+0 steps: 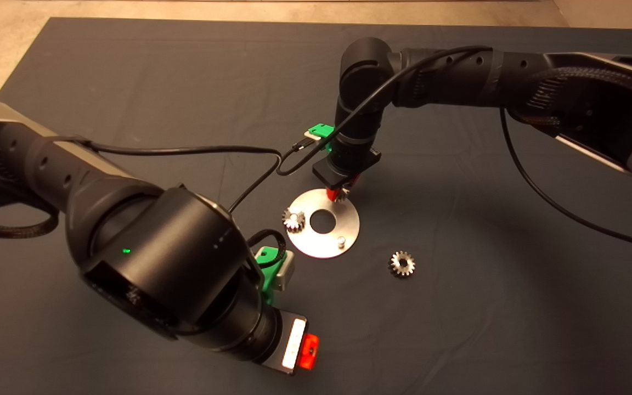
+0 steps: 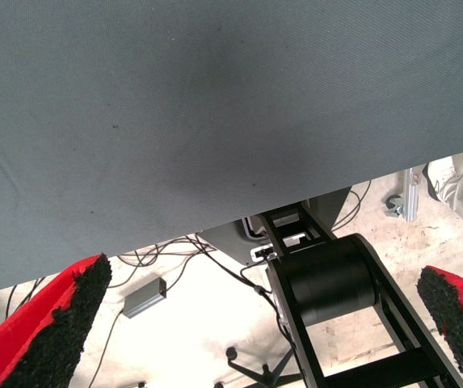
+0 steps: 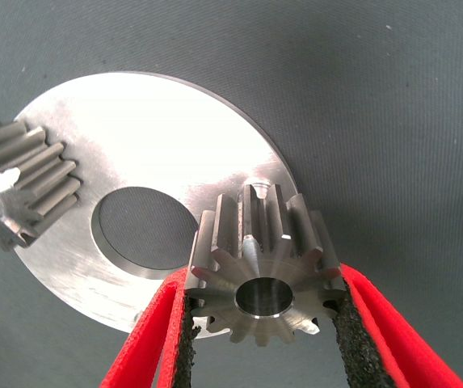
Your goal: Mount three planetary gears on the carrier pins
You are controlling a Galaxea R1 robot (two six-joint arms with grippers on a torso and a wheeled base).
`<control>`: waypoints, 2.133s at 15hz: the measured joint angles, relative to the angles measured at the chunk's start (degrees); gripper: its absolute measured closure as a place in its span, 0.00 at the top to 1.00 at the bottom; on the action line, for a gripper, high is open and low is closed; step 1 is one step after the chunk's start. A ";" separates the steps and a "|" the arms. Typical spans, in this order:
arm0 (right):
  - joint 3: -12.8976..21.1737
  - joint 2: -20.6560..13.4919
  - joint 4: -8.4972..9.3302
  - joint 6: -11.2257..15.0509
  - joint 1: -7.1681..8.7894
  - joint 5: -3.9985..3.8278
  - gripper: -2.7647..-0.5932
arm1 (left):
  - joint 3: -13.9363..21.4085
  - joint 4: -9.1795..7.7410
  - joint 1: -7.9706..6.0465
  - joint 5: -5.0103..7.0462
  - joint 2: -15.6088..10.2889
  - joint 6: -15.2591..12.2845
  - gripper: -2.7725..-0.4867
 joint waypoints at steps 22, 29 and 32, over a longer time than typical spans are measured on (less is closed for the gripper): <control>2.88 -0.04 -0.16 -3.74 -0.29 -1.05 0.32 | 0.00 0.00 0.30 -0.02 0.50 0.00 0.99; 3.61 -0.02 -0.16 -3.72 -0.28 -0.99 0.40 | 0.00 -0.02 0.63 0.00 0.49 0.00 0.99; 3.61 -0.04 -0.16 -3.72 -0.28 -1.02 0.46 | 0.00 0.00 0.61 0.00 0.48 0.00 0.99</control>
